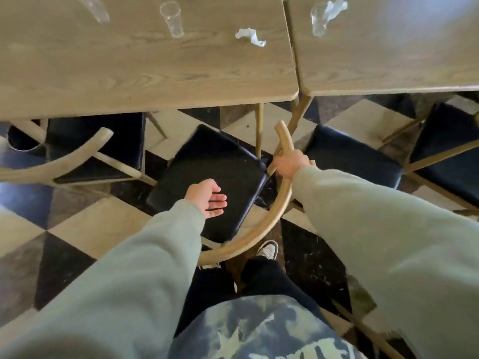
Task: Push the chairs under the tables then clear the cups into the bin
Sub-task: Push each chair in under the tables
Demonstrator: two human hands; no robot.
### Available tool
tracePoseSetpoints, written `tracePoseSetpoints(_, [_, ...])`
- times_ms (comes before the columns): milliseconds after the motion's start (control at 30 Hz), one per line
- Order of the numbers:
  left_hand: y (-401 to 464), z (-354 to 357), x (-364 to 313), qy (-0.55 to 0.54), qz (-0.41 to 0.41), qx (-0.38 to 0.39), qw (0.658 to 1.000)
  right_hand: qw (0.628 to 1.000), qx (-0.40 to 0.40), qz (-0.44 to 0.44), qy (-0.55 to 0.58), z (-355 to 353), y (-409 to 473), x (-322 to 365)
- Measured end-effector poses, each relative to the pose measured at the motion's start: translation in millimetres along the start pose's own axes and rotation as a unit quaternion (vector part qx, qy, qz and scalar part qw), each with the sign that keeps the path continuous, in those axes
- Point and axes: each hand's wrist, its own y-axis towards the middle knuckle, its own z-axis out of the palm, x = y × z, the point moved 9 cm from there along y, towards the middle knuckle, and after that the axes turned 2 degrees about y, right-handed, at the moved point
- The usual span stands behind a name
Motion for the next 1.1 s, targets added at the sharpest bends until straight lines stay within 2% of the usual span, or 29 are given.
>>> tracePoseSetpoints(133, [4.1,-35.1,34.7,-0.009,-0.017,-0.052,0.998,0.999,-0.013,-0.03,-0.01,-2.0,5.0,7.8])
tracePoseSetpoints(333, [-0.6,-71.7,94.4,-0.013,-0.086,-0.132,0.987,0.998,0.011,-0.056,-0.036,8.8,17.6,2.0])
tracePoseSetpoints(433, [-5.2,-71.6,113.6,-0.038,-0.089,-0.17,0.981,0.998,0.026,-0.038,-0.048,8.3,26.6,-7.8])
tracePoseSetpoints(567, [-30.8,-64.2,139.0,-0.098,-0.094,-0.256,0.957,0.992,0.055,-0.063,-0.094,7.9,37.7,-6.2])
tracePoseSetpoints(700, [-55.9,-45.1,174.7,-0.169,-0.134,-0.331,0.919,0.986,0.077,-0.082,-0.12,7.7,57.7,1.7])
tracePoseSetpoints(800, [-53.1,-21.1,190.9,-0.254,-0.154,-0.328,0.897,0.991,0.081,-0.054,-0.091,3.3,78.6,-3.2])
tracePoseSetpoints(900, [-40.6,-4.6,190.2,-0.298,-0.161,-0.292,0.894,0.993,0.082,-0.055,-0.064,3.9,98.5,-3.3])
tracePoseSetpoints(967, [-31.0,-0.4,193.5,-0.345,-0.167,-0.283,0.879,0.991,0.102,-0.064,-0.058,10.8,111.8,-4.4])
tracePoseSetpoints(1100, [-3.8,3.6,202.8,-0.418,-0.172,-0.25,0.856,0.997,0.054,-0.013,0.045,9.9,135.3,-17.4])
